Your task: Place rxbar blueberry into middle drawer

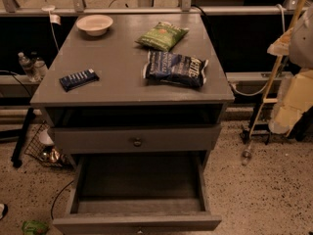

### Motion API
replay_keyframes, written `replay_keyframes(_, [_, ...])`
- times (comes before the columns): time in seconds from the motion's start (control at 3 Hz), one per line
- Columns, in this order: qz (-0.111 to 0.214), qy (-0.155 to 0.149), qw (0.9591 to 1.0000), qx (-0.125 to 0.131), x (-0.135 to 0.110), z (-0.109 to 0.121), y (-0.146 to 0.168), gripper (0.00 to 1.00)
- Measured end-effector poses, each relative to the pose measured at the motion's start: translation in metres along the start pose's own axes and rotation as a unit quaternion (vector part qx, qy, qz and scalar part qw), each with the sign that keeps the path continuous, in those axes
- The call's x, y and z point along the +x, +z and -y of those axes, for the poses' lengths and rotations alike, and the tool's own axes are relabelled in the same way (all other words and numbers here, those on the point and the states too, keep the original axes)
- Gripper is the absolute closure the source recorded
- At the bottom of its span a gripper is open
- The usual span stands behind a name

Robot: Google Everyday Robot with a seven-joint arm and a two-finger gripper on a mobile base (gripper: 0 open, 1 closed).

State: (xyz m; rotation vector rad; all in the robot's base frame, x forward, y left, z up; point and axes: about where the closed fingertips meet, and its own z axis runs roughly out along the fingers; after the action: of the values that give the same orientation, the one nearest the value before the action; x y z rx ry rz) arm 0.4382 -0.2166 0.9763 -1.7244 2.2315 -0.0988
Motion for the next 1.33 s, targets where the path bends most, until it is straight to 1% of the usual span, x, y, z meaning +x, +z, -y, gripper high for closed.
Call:
replay_keyframes(0.33, [0.000,0.000,1.0000,0.000,0.000,0.000,0.000,0.00])
replay_keyframes(0.67, [0.023,-0.031,0.9992,-0.011,-0.026,0.003,0.003,0.00])
replay_keyframes(1.0, [0.078,-0.107,0.9904,-0.040,-0.096,0.010,0.017,0.00])
replay_keyframes(1.33, [0.150,-0.173,0.9698,-0.085,-0.206,0.004,0.045,0.00])
